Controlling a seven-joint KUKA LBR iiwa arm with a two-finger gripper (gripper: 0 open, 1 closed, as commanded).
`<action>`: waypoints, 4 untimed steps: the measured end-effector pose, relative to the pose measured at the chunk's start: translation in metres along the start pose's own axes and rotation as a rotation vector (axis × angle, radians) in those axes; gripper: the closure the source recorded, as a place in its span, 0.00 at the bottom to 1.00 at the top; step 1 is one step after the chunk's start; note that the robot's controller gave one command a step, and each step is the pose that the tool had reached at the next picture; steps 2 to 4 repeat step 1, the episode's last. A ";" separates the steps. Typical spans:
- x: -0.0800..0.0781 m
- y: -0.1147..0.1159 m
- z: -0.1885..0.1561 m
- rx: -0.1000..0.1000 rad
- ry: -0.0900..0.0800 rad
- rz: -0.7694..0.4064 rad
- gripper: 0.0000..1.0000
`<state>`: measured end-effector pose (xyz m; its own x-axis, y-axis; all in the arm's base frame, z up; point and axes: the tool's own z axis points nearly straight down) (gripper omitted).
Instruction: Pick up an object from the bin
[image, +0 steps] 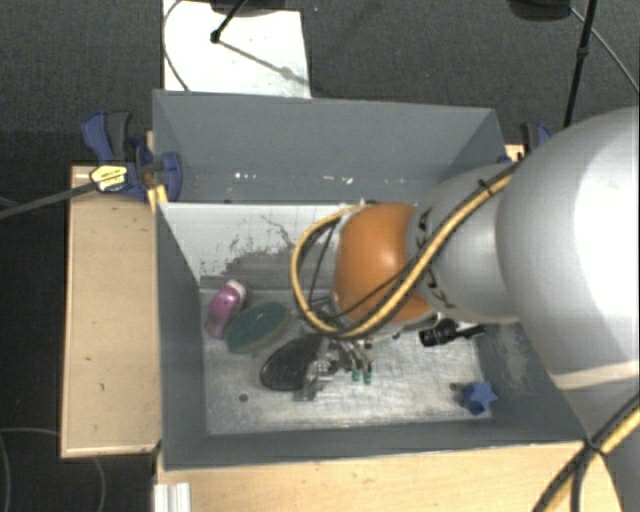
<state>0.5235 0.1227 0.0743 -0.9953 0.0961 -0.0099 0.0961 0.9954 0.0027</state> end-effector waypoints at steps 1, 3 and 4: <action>0.006 -0.002 -0.157 -0.001 0.001 0.011 1.00; 0.006 -0.002 -0.157 -0.001 0.001 0.011 1.00; 0.006 -0.002 -0.157 -0.001 0.001 0.011 1.00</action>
Offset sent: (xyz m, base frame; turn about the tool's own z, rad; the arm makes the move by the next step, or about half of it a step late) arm -0.0097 -0.0016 0.1521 0.0149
